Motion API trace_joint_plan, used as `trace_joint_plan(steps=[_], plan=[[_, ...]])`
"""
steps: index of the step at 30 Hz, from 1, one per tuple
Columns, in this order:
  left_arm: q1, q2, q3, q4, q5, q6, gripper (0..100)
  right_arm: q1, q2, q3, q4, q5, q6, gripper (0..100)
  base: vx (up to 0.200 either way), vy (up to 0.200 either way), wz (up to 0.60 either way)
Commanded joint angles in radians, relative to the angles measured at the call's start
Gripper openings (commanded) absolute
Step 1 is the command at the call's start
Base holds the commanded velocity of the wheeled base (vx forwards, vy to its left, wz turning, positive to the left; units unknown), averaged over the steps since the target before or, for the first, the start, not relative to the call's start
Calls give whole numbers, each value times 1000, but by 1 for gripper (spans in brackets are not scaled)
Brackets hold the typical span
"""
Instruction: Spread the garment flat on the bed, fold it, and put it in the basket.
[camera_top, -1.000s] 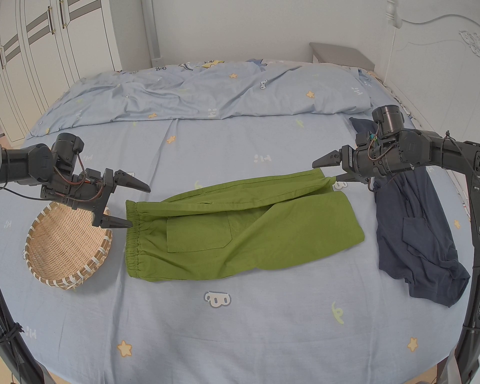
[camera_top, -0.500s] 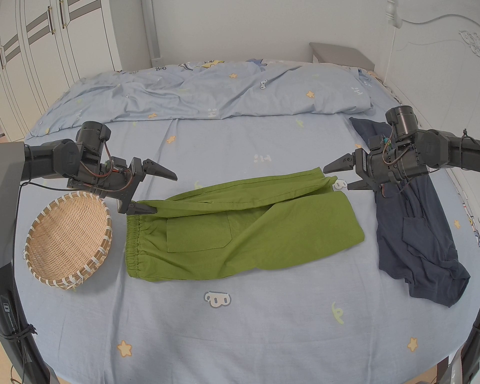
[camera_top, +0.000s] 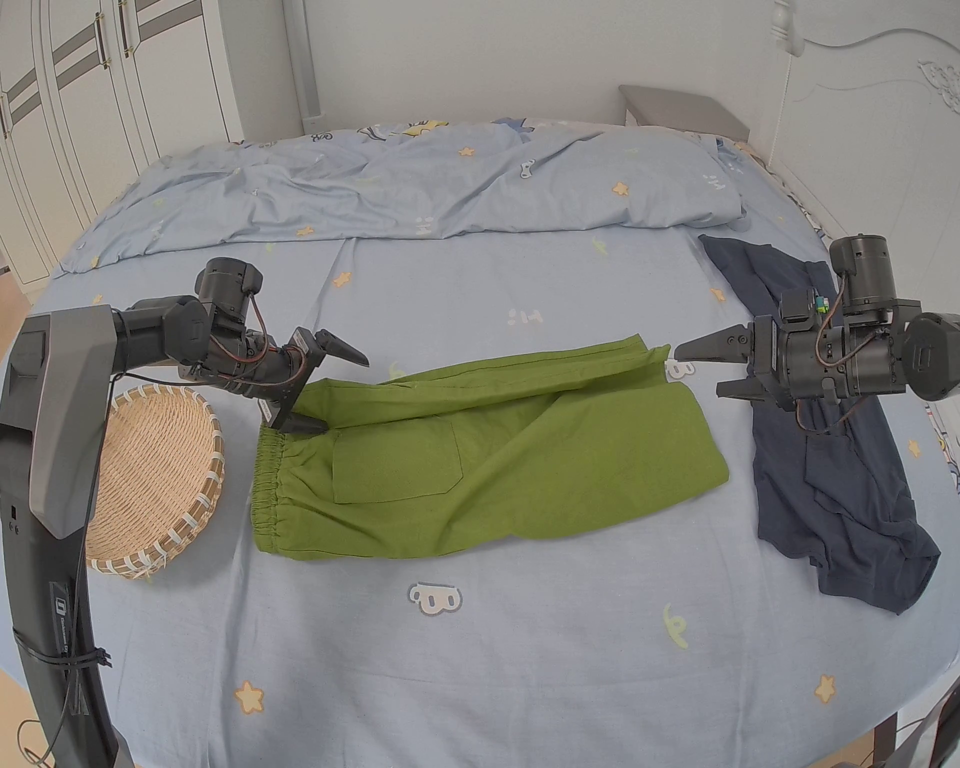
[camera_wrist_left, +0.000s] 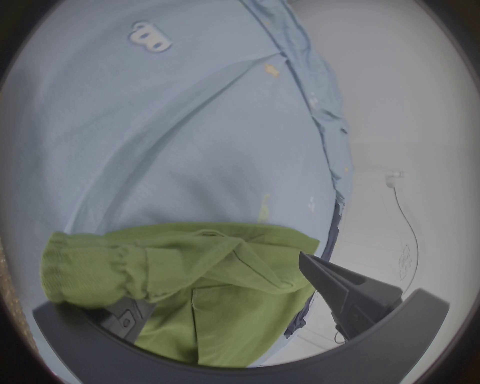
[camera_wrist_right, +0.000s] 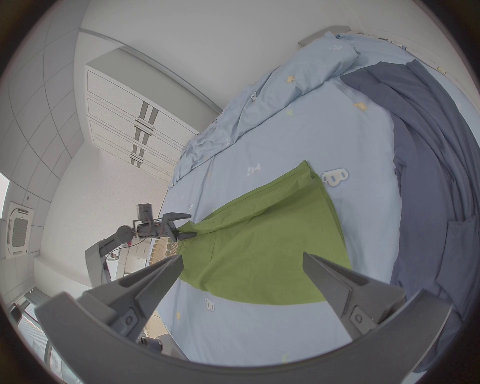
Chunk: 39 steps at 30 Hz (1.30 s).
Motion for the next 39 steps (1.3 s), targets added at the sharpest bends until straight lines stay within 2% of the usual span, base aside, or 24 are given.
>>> trace_joint_plan(steps=[1, 6, 14, 17, 24, 30, 32, 34, 35, 36, 37, 39], plan=[[2, 57, -19, -2, 6, -6, 100, 7, -52, 34, -5, 3, 4, 100, 0, 0, 0], [21, 45, -19, -10, 6, -7, 100, 9, -48, 37, -5, 3, 1, 100, 0, 0, 0], [21, -112, -19, -4, -10, 7, 100, 10, -62, 51, -10, 7, -7, 100, 0, 0, 0], [19, -175, -19, -55, -28, 14, 100, 10, -62, 51, -10, 7, -7, 100, 0, 0, 0], [24, -187, 131, -220, -19, 62, 100, 9, -62, 52, -10, 7, -8, 100, 0, 0, 0], [16, -239, 223, -256, -34, 72, 100, 5, -62, 51, -10, 7, -8, 100, 0, 0, 0], [10, -274, 264, -256, -50, 94, 100, 5, -62, 51, -10, 7, -8, 100, 0, 0, 0], [-5, -337, 355, -257, -109, 172, 100, 7, -62, 52, -10, 7, -7, 100, 0, 0, 0], [-5, -337, 355, -257, -109, 172, 100, 7, -62, 52, -10, 7, -7, 100, 0, 0, 0], [-5, -388, 430, -257, -142, 255, 100, 7, -63, 52, -10, 7, -8, 100, 0, 0, 0], [-5, -393, 434, -257, -143, 260, 100, 5, -63, 52, -10, 9, -8, 100, 0, 0, 0], [-5, -465, 572, -269, -149, 369, 100, 4, -65, 52, -10, 9, -8, 100, 0, 0, 0]])
